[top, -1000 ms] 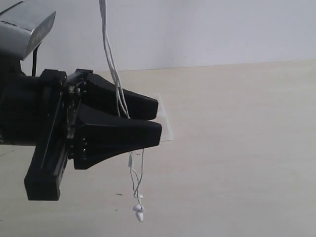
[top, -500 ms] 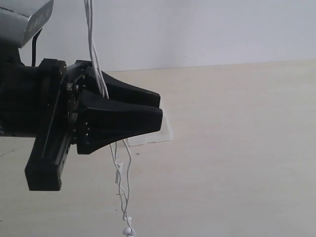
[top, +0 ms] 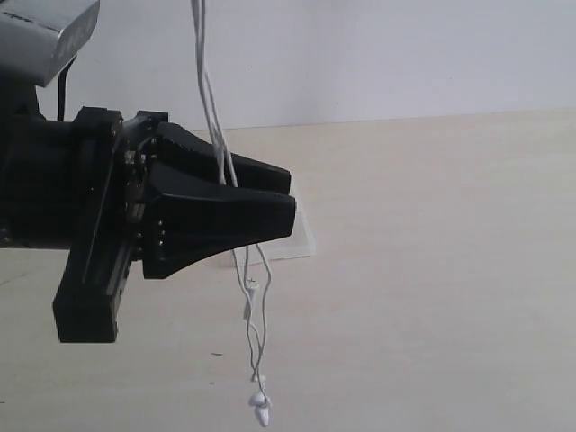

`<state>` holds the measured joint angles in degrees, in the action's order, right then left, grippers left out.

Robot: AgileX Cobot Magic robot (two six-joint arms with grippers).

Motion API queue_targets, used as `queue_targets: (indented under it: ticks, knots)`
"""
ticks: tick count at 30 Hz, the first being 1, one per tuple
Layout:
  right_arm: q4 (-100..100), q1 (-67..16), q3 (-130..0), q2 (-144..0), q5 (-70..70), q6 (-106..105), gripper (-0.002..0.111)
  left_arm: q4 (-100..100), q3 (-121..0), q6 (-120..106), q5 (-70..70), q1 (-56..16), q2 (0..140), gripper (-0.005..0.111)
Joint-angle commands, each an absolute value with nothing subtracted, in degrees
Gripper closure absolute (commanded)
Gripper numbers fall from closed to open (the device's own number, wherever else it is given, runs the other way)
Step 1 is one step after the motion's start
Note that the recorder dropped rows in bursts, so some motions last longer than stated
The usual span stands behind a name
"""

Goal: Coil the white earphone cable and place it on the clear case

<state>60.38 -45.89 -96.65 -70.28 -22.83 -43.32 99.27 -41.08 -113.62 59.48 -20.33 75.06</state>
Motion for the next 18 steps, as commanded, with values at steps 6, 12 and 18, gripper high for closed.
queue_targets:
  ticks: [6, 12, 18]
  knots:
    - [60.1, -46.0, -97.1, -70.0, -22.3, -43.9, 0.108, 99.9, -41.5, -113.4, 59.5, -20.6, 75.2, 0.077]
    - [60.1, -46.0, -97.1, -70.0, -22.3, -43.9, 0.108, 99.9, -41.5, -113.5, 58.6, -20.6, 75.2, 0.091]
    - [60.1, -46.0, -97.1, -70.0, -22.3, -43.9, 0.108, 99.9, -41.5, -113.6, 57.9, -20.6, 75.2, 0.107]
